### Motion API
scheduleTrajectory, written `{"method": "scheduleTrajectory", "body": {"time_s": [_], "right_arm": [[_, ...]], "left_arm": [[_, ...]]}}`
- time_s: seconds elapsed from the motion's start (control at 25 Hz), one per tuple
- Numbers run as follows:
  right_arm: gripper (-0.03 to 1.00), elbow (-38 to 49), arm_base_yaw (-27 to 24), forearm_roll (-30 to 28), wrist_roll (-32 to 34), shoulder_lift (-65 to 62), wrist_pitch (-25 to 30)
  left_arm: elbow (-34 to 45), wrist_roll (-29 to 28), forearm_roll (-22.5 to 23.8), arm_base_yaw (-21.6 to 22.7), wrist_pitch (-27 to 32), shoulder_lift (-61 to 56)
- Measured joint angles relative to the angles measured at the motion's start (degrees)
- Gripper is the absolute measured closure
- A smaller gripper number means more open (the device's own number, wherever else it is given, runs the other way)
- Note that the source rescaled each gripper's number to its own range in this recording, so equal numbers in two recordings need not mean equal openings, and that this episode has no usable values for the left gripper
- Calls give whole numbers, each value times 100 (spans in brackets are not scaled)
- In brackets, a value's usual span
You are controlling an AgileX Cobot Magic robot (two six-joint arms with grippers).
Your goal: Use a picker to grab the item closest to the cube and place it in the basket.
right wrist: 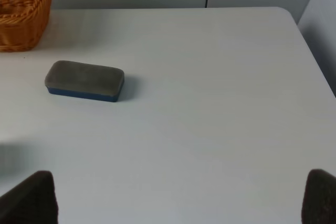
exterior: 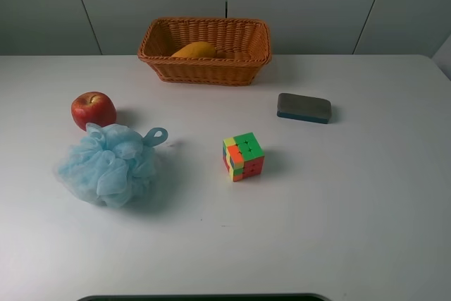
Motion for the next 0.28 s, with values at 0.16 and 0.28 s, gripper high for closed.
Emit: {"method": "scheduleTrajectory", "body": {"time_s": [0.16, 0.28], "right_arm": [[-3, 0, 0, 0, 12, 0, 0], [-3, 0, 0, 0, 12, 0, 0]], "left_arm": [[0, 0, 0, 0, 0, 0], [0, 0, 0, 0, 0, 0]]}}
